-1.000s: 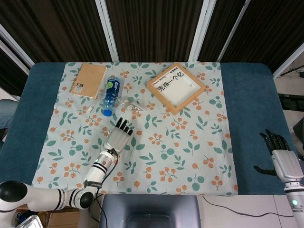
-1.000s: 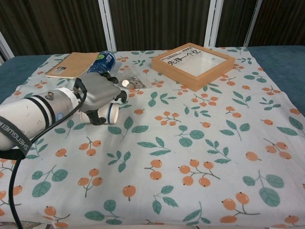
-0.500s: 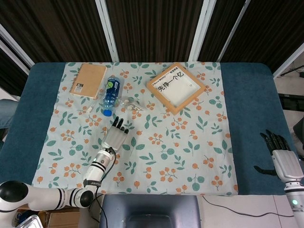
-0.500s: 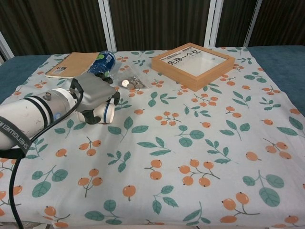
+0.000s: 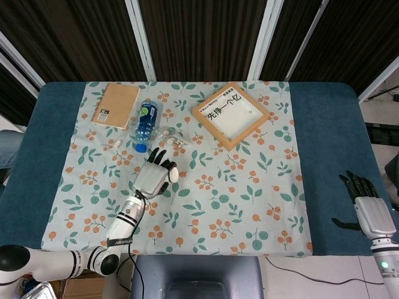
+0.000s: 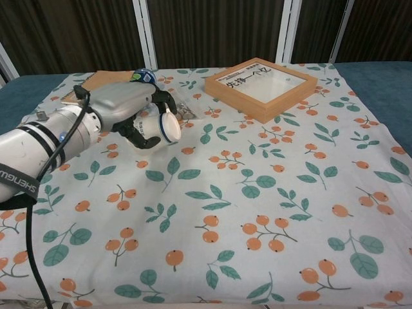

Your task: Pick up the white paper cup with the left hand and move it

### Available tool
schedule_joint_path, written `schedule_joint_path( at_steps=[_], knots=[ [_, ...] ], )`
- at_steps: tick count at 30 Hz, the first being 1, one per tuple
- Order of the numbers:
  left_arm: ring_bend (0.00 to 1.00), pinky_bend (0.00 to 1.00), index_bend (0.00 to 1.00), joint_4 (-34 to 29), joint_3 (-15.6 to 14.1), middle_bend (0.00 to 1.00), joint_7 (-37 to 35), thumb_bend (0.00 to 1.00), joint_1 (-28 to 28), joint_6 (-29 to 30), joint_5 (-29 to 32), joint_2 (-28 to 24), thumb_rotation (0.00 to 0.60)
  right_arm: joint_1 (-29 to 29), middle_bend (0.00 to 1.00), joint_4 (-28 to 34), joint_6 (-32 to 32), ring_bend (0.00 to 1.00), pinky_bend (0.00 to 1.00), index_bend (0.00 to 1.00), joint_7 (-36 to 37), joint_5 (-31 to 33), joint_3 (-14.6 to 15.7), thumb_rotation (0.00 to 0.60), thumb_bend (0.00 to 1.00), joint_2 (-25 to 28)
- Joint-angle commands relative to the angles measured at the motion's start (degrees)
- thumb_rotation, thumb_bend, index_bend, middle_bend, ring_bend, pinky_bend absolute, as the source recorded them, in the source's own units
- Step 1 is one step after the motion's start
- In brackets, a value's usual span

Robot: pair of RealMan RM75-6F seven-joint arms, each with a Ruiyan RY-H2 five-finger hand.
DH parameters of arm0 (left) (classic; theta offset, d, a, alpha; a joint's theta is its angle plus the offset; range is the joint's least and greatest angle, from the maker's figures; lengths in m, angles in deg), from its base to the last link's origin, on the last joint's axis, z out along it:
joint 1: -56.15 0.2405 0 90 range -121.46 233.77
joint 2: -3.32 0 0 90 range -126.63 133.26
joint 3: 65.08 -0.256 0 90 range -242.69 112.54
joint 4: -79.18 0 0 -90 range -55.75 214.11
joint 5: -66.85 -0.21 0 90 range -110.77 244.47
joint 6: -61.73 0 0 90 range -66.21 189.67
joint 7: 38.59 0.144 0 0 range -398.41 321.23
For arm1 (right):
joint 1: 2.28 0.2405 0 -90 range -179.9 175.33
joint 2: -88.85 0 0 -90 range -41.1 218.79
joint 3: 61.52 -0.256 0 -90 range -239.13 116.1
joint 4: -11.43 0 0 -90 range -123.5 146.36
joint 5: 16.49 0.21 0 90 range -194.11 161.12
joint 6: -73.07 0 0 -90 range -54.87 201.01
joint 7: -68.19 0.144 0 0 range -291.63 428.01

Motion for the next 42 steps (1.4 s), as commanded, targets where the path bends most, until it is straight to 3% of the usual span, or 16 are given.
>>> schedule_joint_path(
  at_steps=[1,7,15,24,29,37,42],
  knots=[
    [0.02,0.00,0.39,3.1,2.8,0.28,-22.5,0.39,5.8,0.0,-6.8,2.3,0.600,0.0,0.00,0.2,0.0,0.00,0.00,0.00,-0.2,0.0,0.0,0.600,0.20,0.0],
    [0.01,0.00,0.37,7.7,3.9,0.26,-39.5,0.38,9.9,1.8,-10.7,5.9,0.600,0.2,0.00,0.9,0.3,0.00,0.00,0.00,-1.2,-0.1,0.2,0.600,0.20,0.2],
    [0.01,0.00,0.36,16.1,4.5,0.25,-52.4,0.38,12.8,3.7,-14.4,11.2,0.600,0.4,0.00,2.1,0.9,0.00,0.00,0.00,-2.8,0.1,0.4,0.600,0.20,0.4],
    [0.01,0.00,0.35,22.8,5.5,0.25,-55.5,0.38,14.0,3.8,-15.7,14.1,0.600,0.5,0.00,2.3,1.5,0.00,0.00,0.00,-3.4,0.7,0.5,0.600,0.20,0.4],
    [0.00,0.00,0.31,23.5,5.2,0.22,-56.2,0.38,14.2,3.5,-16.3,14.3,0.600,0.5,0.00,2.3,1.6,0.00,0.00,0.00,-3.5,0.8,0.5,0.600,0.20,0.4],
    [0.00,0.00,0.18,26.1,3.9,0.13,-57.8,0.38,15.1,1.9,-17.7,14.9,0.600,0.6,0.00,2.7,2.3,0.00,0.00,0.00,-3.9,0.9,0.8,0.600,0.20,0.4],
    [0.00,0.00,0.04,26.4,3.8,0.03,-59.6,0.38,15.6,0.6,-18.5,14.5,0.600,0.6,0.00,2.9,2.5,0.00,0.00,0.00,-4.2,1.2,0.9,0.600,0.20,0.6]
  ],
)
